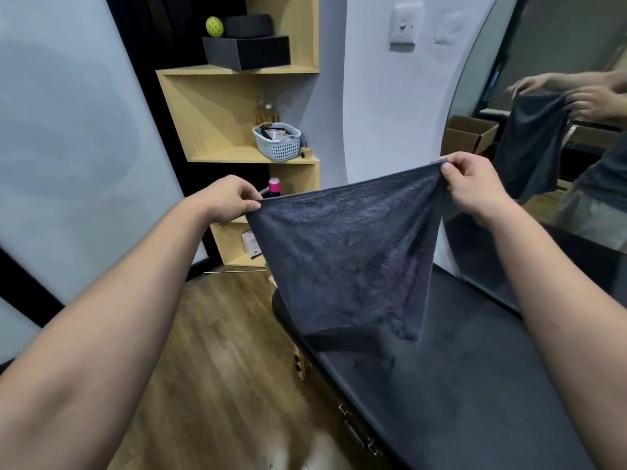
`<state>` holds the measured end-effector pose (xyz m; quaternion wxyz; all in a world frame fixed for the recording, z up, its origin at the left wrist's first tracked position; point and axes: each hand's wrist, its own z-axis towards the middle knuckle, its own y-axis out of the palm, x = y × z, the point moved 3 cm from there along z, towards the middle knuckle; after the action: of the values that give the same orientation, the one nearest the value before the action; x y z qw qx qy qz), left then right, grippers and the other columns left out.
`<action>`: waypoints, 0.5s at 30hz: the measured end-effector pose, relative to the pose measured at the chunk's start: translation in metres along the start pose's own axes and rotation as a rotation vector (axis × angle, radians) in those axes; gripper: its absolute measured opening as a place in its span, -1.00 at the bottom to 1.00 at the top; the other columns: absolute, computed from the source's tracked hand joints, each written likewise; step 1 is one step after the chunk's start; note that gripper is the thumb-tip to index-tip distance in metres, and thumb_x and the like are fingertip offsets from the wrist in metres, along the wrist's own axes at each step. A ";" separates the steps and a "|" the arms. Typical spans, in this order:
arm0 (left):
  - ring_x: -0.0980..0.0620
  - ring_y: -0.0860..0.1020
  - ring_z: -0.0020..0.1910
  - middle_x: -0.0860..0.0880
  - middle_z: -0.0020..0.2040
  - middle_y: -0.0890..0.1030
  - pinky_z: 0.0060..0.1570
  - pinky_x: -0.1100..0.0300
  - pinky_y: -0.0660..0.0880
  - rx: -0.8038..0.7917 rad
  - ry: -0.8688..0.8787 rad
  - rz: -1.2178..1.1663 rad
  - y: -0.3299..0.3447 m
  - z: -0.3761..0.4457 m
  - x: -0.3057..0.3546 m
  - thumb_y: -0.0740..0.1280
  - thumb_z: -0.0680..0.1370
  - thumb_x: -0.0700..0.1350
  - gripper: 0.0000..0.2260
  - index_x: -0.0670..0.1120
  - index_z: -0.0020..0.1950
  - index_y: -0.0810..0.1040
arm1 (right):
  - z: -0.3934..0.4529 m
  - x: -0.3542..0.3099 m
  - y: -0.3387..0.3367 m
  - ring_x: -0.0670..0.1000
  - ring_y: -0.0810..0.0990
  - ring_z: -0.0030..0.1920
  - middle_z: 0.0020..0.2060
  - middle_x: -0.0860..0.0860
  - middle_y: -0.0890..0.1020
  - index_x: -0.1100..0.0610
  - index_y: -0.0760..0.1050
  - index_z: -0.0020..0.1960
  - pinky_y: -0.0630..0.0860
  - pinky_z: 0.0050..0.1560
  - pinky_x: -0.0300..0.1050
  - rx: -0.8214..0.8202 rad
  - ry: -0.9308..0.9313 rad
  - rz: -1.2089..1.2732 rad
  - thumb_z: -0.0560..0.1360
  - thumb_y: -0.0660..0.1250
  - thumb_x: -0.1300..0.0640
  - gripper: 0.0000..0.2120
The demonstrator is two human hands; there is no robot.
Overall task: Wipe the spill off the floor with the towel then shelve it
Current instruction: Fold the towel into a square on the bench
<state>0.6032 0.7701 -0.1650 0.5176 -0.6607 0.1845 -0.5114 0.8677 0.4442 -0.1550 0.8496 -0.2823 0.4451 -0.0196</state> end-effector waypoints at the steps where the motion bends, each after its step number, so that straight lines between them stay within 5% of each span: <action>1: -0.01 0.59 -0.05 -0.06 -0.05 0.68 0.03 0.14 0.47 0.044 -0.018 0.008 0.004 0.004 0.001 0.41 0.59 -0.17 -0.88 0.02 -0.12 0.63 | 0.000 0.002 0.001 -0.06 0.51 -0.06 -0.04 0.03 0.61 0.20 0.62 0.10 0.40 -0.15 -0.42 0.014 0.018 0.008 0.66 0.18 0.24 -0.77; 5: -0.03 0.63 0.03 0.13 -0.12 0.67 0.19 -0.05 0.53 0.219 -0.091 -0.172 0.015 0.022 0.003 0.44 0.53 0.00 -0.85 0.17 -0.25 0.63 | 0.005 0.023 -0.005 -0.13 0.48 -0.20 -0.16 -0.05 0.59 0.11 0.64 0.05 0.43 -0.09 -0.18 0.107 0.157 0.101 0.63 0.17 0.16 -0.75; 9: 0.21 0.56 -0.21 0.05 -0.14 0.64 -0.09 0.35 0.50 0.235 0.018 -0.451 0.021 0.023 0.038 0.43 0.57 -0.09 -0.96 0.05 -0.05 0.65 | -0.001 0.035 -0.027 -0.18 0.50 -0.22 -0.15 -0.05 0.61 0.07 0.64 0.05 0.46 -0.18 -0.32 0.204 0.233 0.221 0.64 0.15 0.20 -0.73; 12: 0.23 0.49 -0.29 0.05 -0.21 0.59 -0.19 0.31 0.41 -0.025 0.050 -0.574 0.036 0.013 0.048 0.42 0.58 -0.18 -0.91 -0.02 -0.11 0.61 | -0.018 0.054 -0.042 -0.18 0.52 -0.31 -0.28 -0.12 0.63 0.05 0.64 -0.08 0.45 -0.28 -0.31 0.154 0.287 0.380 0.65 0.16 0.23 -0.70; 15: 0.20 0.49 -0.31 0.11 -0.29 0.58 -0.12 0.17 0.40 -0.395 -0.054 -0.560 0.079 -0.001 0.027 0.42 0.56 -0.22 -0.85 -0.06 -0.18 0.55 | -0.053 0.096 -0.052 -0.08 0.47 -0.28 -0.23 0.00 0.59 0.06 0.66 -0.08 0.39 -0.26 -0.24 -0.105 0.375 0.347 0.66 0.19 0.20 -0.71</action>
<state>0.6357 0.7170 -0.2212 0.2241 -0.7865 0.0777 -0.5703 0.8965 0.3486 -0.2235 0.7270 -0.2367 0.6371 0.0973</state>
